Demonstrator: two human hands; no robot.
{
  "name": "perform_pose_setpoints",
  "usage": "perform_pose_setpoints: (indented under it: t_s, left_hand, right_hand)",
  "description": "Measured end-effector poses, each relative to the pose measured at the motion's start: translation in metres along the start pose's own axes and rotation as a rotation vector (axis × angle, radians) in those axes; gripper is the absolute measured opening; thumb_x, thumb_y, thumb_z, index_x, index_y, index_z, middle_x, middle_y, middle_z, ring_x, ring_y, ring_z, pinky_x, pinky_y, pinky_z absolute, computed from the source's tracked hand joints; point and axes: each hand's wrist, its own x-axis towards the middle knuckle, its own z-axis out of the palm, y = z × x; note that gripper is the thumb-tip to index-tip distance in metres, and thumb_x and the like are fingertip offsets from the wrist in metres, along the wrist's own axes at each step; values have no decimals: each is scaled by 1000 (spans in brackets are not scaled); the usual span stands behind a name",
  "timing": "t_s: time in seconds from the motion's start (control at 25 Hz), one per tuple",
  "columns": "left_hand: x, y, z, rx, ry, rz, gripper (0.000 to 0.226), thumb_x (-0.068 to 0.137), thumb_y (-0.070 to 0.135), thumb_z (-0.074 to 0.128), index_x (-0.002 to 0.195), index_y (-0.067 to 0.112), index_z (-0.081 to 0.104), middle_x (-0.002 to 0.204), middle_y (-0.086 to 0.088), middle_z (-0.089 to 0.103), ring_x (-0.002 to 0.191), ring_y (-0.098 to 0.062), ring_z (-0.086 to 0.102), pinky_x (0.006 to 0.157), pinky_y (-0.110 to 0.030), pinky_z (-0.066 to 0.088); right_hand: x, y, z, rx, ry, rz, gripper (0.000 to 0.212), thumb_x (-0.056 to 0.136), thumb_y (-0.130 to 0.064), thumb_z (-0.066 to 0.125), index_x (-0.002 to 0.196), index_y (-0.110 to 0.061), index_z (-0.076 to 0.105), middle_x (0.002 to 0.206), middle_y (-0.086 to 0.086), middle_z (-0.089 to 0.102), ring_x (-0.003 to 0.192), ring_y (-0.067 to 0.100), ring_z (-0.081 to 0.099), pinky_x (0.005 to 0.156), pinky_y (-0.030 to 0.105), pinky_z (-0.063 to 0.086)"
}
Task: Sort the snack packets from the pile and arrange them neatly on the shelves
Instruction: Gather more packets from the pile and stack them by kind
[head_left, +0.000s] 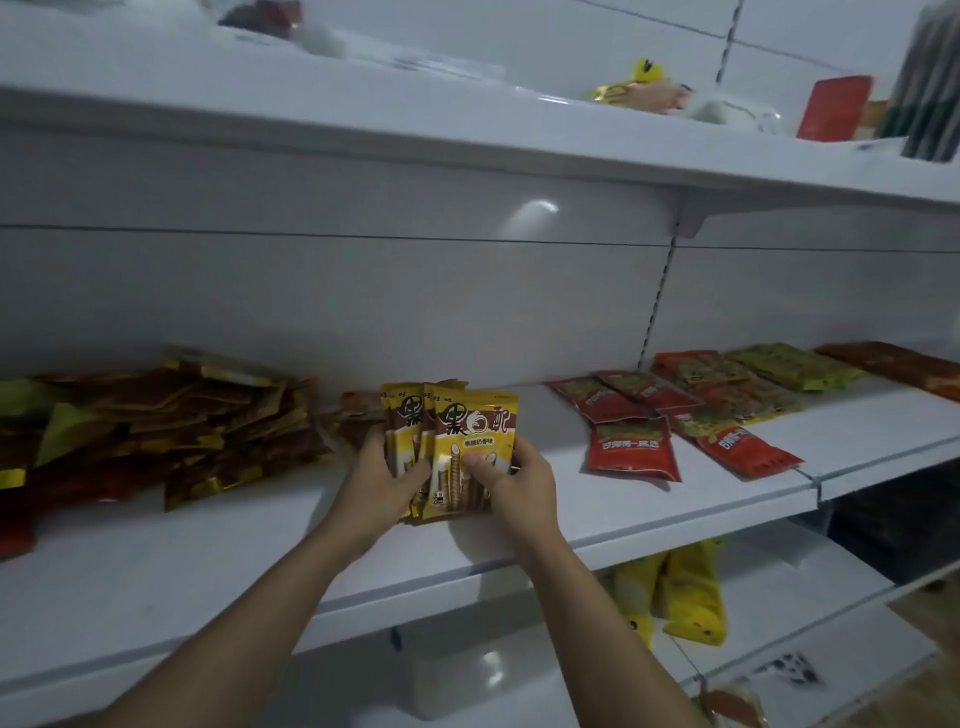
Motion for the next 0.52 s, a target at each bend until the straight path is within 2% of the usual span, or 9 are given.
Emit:
perform_pose_setpoints:
  t_s: [0.24, 0.52]
  left_hand:
    - [8, 18, 98, -3, 3, -8, 26, 90, 21, 69, 107, 33, 53, 103, 5, 71, 88, -15, 73, 77, -47, 61]
    - [23, 16, 149, -23, 73, -48, 36, 78, 27, 80, 107, 25, 58, 99, 1, 74, 89, -17, 72, 83, -45, 59]
  right_hand:
    - [25, -4, -104, 31, 32, -7, 17, 86, -21, 73, 100, -28, 64, 95, -8, 74, 91, 10, 70, 85, 42, 58]
    - [64, 6, -158, -17, 54, 20, 20, 87, -24, 72, 106, -25, 63, 99, -8, 72, 94, 13, 69, 87, 44, 56]
